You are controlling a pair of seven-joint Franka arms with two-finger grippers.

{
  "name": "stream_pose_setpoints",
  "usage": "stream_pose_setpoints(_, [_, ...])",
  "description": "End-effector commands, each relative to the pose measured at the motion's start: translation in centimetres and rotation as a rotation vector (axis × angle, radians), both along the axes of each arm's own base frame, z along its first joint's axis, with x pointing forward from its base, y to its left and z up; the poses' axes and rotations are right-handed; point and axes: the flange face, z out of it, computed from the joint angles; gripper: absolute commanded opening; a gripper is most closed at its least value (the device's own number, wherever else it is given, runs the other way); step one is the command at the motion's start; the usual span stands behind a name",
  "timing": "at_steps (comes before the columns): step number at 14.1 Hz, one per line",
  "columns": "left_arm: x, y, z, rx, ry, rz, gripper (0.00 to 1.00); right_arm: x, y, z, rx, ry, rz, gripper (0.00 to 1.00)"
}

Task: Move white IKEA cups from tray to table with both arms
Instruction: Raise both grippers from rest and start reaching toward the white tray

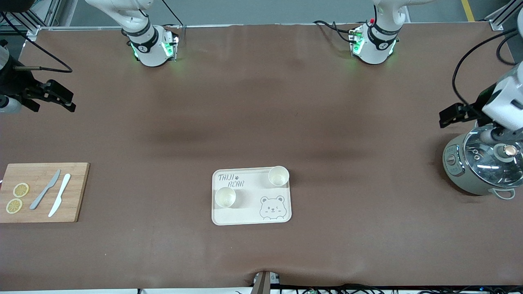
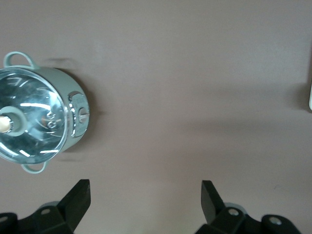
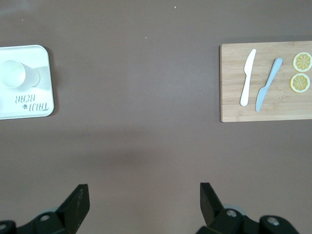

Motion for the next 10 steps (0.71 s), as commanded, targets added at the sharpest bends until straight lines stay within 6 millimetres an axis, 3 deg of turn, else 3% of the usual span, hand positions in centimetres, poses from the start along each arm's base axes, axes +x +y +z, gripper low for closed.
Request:
stream_pose_setpoints(1, [2.1, -0.8, -2.7, -0.03, -0.006, 0.002, 1.0, 2.2, 0.9, -1.5, 0.02, 0.013, 0.027, 1.0])
stream_pose_setpoints(4, [4.1, -2.0, -5.7, -0.045, -0.022, -0.014, 1.0, 6.0, 4.0, -3.2, 0.037, -0.017, 0.068, 1.0])
stream_pose_setpoints(6, [5.4, -3.1, -7.9, -0.067, -0.035, -0.016, 1.0, 9.3, 5.2, -6.4, 0.075, -0.006, 0.076, 1.0])
stream_pose_setpoints(8, [6.3, -5.1, -10.3, -0.111, -0.03, 0.013, 1.0, 11.7, 7.9, -9.6, 0.107, -0.054, 0.081, 1.0])
stream_pose_setpoints(10, [6.9, -7.9, -12.1, -0.117, -0.04, 0.048, 1.0, 13.0, 9.3, -12.2, 0.117, -0.063, 0.02, 1.0])
